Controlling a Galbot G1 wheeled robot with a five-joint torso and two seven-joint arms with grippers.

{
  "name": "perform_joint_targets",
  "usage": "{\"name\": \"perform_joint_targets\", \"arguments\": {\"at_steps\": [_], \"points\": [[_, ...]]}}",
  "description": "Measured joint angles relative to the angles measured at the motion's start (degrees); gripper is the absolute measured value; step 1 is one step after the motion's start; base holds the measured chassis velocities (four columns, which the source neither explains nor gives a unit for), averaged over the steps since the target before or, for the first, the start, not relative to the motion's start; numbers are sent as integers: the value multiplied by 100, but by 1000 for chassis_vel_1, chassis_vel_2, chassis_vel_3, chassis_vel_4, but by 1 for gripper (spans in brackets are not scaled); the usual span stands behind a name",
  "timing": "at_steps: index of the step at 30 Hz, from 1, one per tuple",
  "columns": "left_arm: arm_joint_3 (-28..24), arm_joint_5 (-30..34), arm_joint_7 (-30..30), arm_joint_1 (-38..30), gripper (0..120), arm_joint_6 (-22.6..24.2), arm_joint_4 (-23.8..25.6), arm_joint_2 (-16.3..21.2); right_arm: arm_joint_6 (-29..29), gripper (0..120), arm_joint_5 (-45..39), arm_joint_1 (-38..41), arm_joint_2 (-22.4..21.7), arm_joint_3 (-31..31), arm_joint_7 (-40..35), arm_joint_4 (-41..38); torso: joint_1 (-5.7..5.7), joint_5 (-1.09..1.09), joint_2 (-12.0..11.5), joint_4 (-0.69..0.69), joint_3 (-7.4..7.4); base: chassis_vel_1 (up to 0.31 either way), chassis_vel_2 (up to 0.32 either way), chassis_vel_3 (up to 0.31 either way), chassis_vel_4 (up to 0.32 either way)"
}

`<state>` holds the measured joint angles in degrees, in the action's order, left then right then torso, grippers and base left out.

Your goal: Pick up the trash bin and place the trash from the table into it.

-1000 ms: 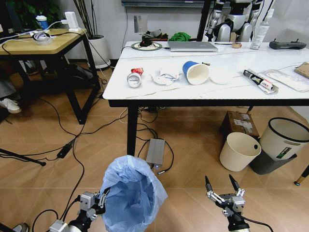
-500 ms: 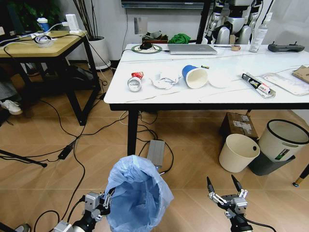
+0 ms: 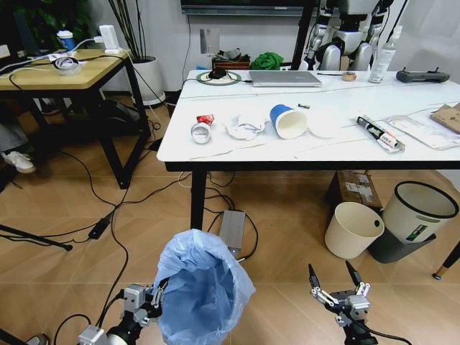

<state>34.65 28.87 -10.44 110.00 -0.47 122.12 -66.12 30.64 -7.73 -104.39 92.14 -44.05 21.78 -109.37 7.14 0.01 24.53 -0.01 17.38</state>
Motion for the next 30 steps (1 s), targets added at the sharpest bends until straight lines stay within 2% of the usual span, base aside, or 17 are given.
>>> {"name": "perform_joint_targets", "arguments": {"at_steps": [10, 22, 30], "points": [[-77, 4, 36, -95, 0, -8, -64, -80, 28, 100, -11, -98, 0, -64, -10, -186, 90, -1, 257, 0, 165, 0, 0, 0, 0], [-99, 71, 119, -67, 0, 70, -93, -44, 39, 100, -8, -77, 0, -35, -13, -22, 195, 0, 523, 0, 326, 0, 0, 0, 0], [-96, 142, 128, -66, 0, 98, -99, -115, -179, 100, 23, 53, 0, 44, -30, -46, 269, 0, 720, 0, 450, 0, 0, 0, 0]]}}
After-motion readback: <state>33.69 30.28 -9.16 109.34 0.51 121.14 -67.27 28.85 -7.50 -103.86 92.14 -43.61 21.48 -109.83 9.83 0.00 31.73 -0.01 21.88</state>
